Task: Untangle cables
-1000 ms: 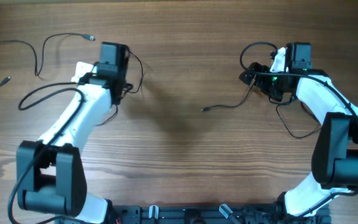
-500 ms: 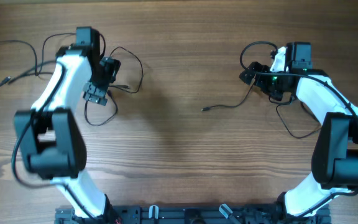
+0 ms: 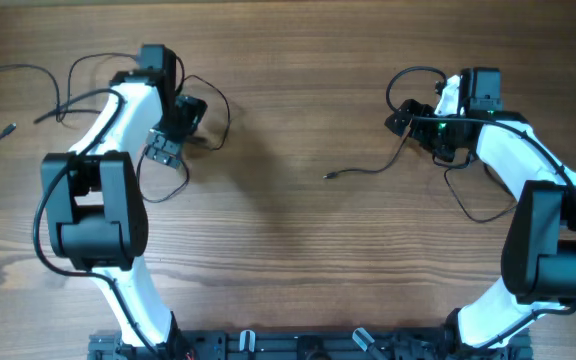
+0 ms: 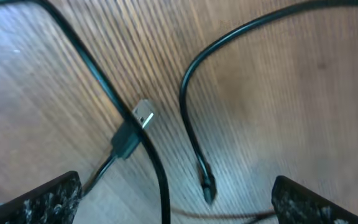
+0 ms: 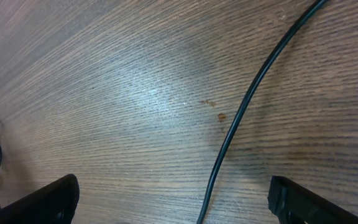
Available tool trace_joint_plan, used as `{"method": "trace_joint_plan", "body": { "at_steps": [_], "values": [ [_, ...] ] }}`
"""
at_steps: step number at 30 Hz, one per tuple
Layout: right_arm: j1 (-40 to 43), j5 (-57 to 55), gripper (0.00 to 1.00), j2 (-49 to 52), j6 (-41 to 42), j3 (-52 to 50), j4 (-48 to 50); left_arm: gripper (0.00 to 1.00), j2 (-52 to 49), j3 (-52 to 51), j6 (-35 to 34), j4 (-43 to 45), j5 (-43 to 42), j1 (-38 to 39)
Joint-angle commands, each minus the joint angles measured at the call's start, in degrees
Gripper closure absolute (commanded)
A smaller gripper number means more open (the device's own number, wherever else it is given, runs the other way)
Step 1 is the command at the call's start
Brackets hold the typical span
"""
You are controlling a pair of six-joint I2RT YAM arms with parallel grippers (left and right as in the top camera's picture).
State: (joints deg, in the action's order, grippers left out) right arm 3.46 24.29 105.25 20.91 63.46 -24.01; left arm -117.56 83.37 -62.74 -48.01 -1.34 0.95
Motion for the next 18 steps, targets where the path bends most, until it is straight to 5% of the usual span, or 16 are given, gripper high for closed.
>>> {"method": "trace_joint_plan", "body": {
  "at_steps": [1, 5, 8, 10, 18],
  "values": [
    [-0.3, -0.5, 0.00, -1.2, 0.1, -0.1, -0.1, 0.06, -0.8, -3.7, 0.8, 2.2, 1.7, -0.1],
    [-0.3, -0.5, 0.00, -1.2, 0.1, -0.1, -0.1, 0.16, -0.8, -5.6, 0.8, 2.5, 4.1, -0.1],
    [-0.3, -0.5, 0.00, -1.2, 0.1, -0.1, -0.2, 0.69, -0.8, -6.6, 0.9, 3.3, 4.0, -0.1],
    [-0.3, -0.5, 0.00, -1.2, 0.1, -0.1, -0.5, 0.92, -0.8, -6.6, 1.0, 3.3, 4.5, -0.1],
    [-0.3, -0.5, 0.00, -1.2, 0.1, -0.1, -0.8, 0.96, 2.5, -3.8, 4.7, -0.5, 6.6, -1.7]
  ]
}}
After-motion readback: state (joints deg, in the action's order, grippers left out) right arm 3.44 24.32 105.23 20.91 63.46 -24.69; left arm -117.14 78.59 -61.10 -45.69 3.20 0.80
